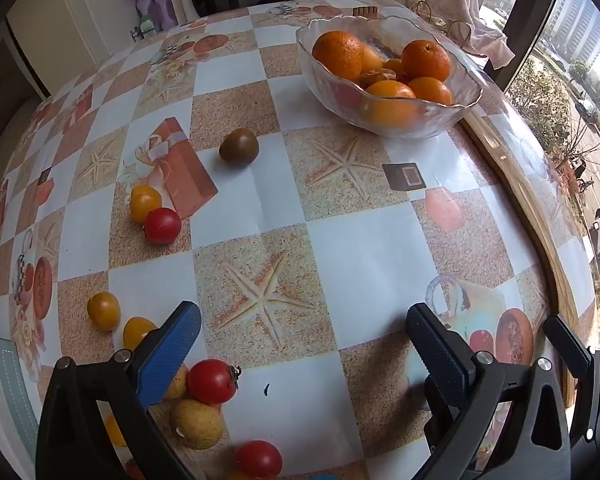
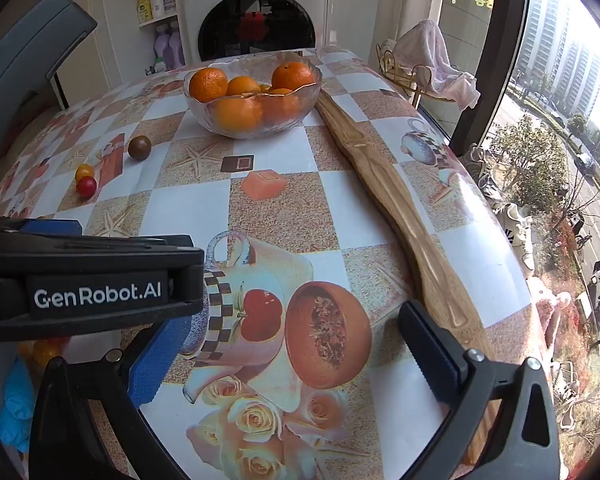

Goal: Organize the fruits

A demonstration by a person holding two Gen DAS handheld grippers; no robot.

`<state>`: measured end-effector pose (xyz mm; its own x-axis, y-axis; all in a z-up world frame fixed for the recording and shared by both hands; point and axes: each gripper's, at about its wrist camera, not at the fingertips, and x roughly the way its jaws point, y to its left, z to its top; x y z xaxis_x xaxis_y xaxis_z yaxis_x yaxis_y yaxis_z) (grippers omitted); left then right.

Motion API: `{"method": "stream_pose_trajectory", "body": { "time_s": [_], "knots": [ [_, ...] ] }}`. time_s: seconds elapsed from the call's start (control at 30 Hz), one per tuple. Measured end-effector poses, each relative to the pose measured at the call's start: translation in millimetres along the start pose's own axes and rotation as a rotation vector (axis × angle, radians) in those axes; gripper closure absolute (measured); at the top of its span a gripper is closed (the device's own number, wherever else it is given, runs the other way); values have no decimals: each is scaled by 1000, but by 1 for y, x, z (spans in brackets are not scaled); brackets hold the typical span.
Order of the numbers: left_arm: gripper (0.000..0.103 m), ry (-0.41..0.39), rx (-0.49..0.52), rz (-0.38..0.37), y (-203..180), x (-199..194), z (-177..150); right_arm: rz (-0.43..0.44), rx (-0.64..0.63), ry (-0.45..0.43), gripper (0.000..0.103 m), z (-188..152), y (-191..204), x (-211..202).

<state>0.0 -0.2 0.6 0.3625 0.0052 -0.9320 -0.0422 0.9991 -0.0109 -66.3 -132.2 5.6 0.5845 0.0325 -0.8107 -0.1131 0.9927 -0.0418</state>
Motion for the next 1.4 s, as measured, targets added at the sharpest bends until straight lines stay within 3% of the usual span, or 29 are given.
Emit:
{"method": "stream_pose_trajectory", "body": {
  "time_s": [0.1,0.23,0.33,0.47,0.57,0.67,0.83,1.1,1.27,1.4],
  "knots": [
    [0,32,45,3,-2,-5,-3,11,-19,87,0,8,-1,3],
    [0,-102,37,-20,10,-55,-19,-36,-13,204,0,17,-2,7],
    [0,-164,-13,-80,40,-100,-41,-1,17,208,0,14,-13,-14],
    [0,-49,-32,-101,71,-121,-67,68,14,259,0,16,-4,-38],
    [0,41,10,-36,84,-129,-98,141,-24,348,0,7,7,-54],
    [0,113,2,14,100,-143,-128,125,-68,438,0,-8,18,-68],
    [0,210,-62,13,126,-162,-159,127,-66,540,0,-31,30,-93],
    [0,180,-101,12,159,-209,-173,93,-75,583,0,-37,47,-125],
    [0,189,-222,-19,185,-215,-182,125,-62,600,0,-38,53,-131],
    [0,220,-236,0,188,-211,-185,155,-76,629,0,-39,60,-131]
  ]
}}
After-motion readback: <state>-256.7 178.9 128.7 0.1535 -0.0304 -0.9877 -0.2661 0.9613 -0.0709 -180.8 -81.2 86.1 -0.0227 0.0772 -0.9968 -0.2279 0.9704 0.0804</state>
